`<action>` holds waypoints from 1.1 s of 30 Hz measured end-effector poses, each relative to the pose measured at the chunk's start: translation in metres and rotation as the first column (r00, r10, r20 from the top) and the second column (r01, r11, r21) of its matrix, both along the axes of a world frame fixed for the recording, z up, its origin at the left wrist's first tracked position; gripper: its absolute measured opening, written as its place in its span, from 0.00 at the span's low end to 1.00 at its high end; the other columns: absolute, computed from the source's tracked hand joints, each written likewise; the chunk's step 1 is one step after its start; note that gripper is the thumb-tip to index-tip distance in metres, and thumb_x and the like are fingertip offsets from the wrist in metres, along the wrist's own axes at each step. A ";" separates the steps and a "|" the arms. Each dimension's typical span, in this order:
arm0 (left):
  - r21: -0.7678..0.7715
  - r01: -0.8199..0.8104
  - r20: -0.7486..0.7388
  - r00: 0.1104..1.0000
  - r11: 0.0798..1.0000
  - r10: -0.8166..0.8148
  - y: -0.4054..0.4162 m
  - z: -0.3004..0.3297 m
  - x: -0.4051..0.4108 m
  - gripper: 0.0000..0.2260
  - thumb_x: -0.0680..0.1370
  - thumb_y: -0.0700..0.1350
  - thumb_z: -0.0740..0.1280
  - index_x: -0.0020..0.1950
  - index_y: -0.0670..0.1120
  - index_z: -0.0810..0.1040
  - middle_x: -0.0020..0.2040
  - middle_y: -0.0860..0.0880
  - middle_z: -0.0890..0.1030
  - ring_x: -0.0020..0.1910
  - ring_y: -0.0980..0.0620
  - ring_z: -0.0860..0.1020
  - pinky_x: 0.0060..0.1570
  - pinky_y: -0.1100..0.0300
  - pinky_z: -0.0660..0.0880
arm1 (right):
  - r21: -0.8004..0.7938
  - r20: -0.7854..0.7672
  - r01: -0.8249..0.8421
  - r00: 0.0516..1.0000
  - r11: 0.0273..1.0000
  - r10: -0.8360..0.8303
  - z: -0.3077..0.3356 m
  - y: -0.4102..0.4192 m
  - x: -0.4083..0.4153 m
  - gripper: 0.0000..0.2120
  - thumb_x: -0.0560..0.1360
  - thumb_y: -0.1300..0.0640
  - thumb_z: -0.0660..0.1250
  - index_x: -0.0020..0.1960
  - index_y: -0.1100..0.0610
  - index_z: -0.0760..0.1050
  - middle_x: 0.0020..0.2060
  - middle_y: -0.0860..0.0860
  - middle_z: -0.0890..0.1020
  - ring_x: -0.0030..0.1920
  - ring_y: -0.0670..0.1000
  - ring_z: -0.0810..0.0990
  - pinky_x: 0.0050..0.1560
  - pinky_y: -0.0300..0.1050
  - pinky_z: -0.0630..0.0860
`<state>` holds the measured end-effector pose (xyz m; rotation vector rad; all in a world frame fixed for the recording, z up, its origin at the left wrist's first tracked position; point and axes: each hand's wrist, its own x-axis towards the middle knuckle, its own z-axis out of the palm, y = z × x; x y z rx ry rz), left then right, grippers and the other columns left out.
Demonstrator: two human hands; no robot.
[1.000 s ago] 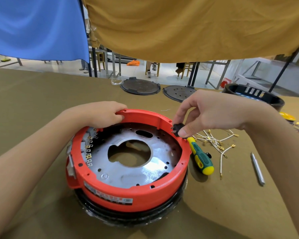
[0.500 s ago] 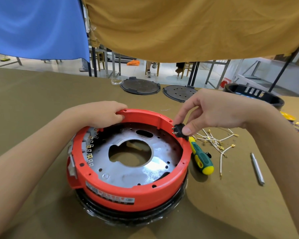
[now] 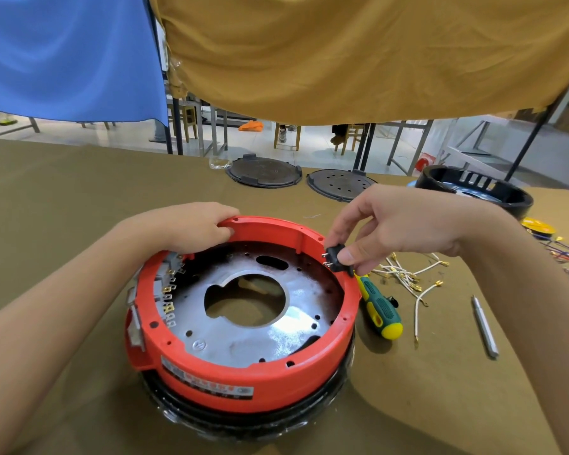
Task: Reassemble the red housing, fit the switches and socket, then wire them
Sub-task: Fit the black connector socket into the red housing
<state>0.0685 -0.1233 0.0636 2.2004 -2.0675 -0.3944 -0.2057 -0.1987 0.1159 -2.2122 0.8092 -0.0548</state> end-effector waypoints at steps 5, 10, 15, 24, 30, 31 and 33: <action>0.015 -0.016 0.015 1.000 1.000 0.016 0.000 0.003 -0.002 0.06 0.83 0.45 0.58 0.51 0.49 0.73 0.46 0.48 0.78 0.42 0.50 0.77 0.39 0.58 0.73 | -0.033 -0.078 0.035 0.996 0.999 -0.038 0.002 0.007 0.004 0.06 0.75 0.53 0.73 0.51 0.53 0.82 0.42 0.53 0.86 0.42 0.52 0.87 0.41 0.41 0.83; 0.080 -0.045 0.141 0.989 0.996 0.033 0.005 0.016 -0.001 0.07 0.80 0.43 0.60 0.56 0.52 0.72 0.53 0.50 0.78 0.51 0.49 0.76 0.52 0.55 0.72 | -0.181 -0.081 0.076 0.992 0.981 -0.092 -0.005 0.016 0.018 0.11 0.74 0.51 0.74 0.53 0.53 0.77 0.42 0.51 0.86 0.39 0.50 0.86 0.42 0.48 0.85; 0.471 -0.173 -0.012 0.979 0.865 0.202 0.025 0.039 -0.005 0.18 0.77 0.41 0.62 0.64 0.58 0.70 0.54 0.47 0.82 0.47 0.46 0.84 0.31 0.54 0.80 | -0.154 0.063 0.163 0.986 0.974 -0.155 -0.018 0.010 0.024 0.15 0.73 0.54 0.75 0.57 0.53 0.77 0.47 0.49 0.84 0.43 0.50 0.85 0.43 0.44 0.84; 0.012 0.110 0.013 0.994 0.994 -0.110 0.008 0.021 -0.022 0.11 0.83 0.57 0.56 0.60 0.56 0.74 0.54 0.54 0.77 0.52 0.53 0.75 0.58 0.54 0.72 | 0.242 0.247 0.186 0.937 0.952 -0.246 -0.034 -0.008 0.022 0.09 0.74 0.63 0.72 0.52 0.55 0.84 0.47 0.54 0.87 0.51 0.56 0.85 0.54 0.53 0.82; 0.037 0.131 0.061 0.989 0.991 -0.133 0.007 0.021 -0.017 0.10 0.83 0.56 0.56 0.49 0.55 0.74 0.47 0.56 0.78 0.47 0.54 0.76 0.51 0.54 0.73 | 0.360 0.370 0.200 0.866 0.911 -0.337 -0.037 -0.010 0.023 0.10 0.78 0.62 0.67 0.51 0.53 0.86 0.48 0.53 0.87 0.46 0.50 0.82 0.53 0.50 0.81; 0.041 0.127 0.067 0.989 0.991 -0.129 0.006 0.021 -0.017 0.10 0.83 0.55 0.57 0.47 0.55 0.73 0.44 0.55 0.77 0.44 0.54 0.75 0.49 0.54 0.73 | 0.345 0.358 0.198 0.876 0.918 -0.323 -0.036 -0.009 0.023 0.10 0.79 0.61 0.66 0.51 0.52 0.86 0.49 0.52 0.87 0.46 0.50 0.82 0.53 0.48 0.81; 0.049 0.123 0.078 0.989 0.991 -0.126 0.006 0.022 -0.018 0.10 0.83 0.55 0.57 0.44 0.53 0.72 0.41 0.53 0.76 0.41 0.54 0.74 0.44 0.54 0.71 | 0.279 0.319 0.204 0.902 0.939 -0.290 -0.038 -0.006 0.027 0.11 0.79 0.60 0.66 0.50 0.51 0.86 0.48 0.51 0.87 0.46 0.49 0.83 0.51 0.45 0.81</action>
